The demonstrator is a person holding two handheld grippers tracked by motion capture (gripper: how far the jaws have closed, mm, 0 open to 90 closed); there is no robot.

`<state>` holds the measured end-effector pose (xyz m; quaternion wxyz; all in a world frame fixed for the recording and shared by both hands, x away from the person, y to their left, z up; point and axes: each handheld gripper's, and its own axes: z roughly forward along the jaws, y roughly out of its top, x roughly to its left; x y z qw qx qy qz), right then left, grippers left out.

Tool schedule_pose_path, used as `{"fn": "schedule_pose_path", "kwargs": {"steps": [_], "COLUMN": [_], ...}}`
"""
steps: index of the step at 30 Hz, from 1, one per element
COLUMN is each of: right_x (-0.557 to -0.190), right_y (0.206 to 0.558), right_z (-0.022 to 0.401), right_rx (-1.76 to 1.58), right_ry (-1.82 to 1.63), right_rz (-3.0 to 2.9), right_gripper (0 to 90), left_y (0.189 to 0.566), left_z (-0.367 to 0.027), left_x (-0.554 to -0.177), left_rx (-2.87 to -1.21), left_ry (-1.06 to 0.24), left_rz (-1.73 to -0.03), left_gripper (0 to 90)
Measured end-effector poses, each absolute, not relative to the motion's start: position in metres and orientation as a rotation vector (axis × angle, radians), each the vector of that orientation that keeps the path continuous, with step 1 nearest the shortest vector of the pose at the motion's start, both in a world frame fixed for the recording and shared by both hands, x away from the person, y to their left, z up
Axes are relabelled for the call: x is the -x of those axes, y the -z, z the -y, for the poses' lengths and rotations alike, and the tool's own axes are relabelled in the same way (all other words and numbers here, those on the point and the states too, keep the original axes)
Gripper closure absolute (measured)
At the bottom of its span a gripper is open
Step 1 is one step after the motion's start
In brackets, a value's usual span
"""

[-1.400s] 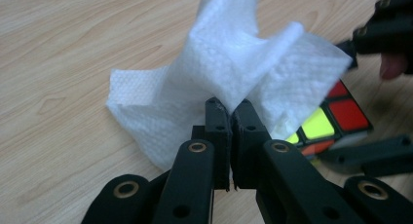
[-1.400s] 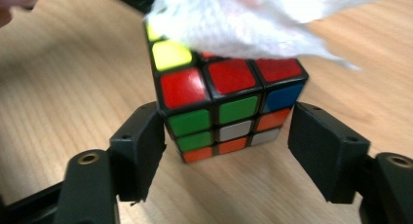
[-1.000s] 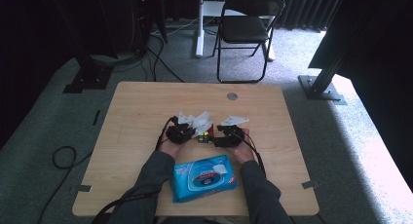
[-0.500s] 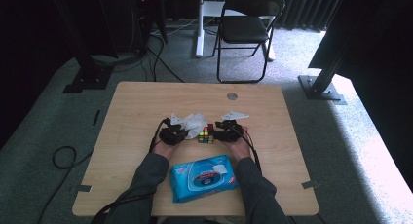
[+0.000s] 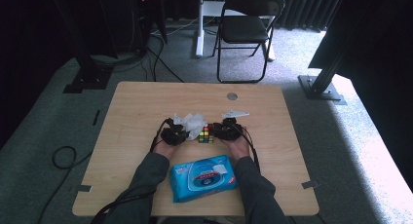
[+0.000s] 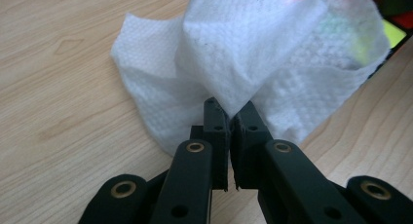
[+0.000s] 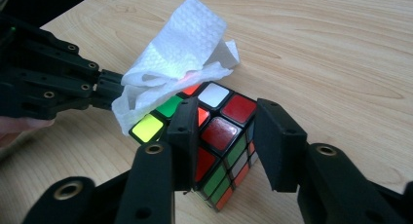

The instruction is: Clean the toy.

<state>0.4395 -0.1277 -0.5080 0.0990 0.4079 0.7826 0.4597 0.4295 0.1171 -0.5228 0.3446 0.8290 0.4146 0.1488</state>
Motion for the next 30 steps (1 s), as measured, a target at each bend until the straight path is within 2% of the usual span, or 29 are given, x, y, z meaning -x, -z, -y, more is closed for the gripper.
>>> {"fn": "schedule_pose_path", "kwargs": {"steps": [19, 30], "right_x": [-0.439, -0.438], "right_y": [0.508, 0.508], "right_z": [0.127, 0.127], "right_rx": [-1.257, -1.28], "right_ry": [-1.37, -1.373], "right_rz": [-2.308, -2.294], "right_gripper": [65.4, 65.7], "left_y": [0.524, 0.506], "left_z": [-0.141, -0.132], "left_x": [-0.427, -0.422], "left_rx": [-2.191, -2.137], "left_ry": [-0.448, -0.457], "left_rz": [-1.16, -1.066], "left_gripper": [86.4, 86.6]}}
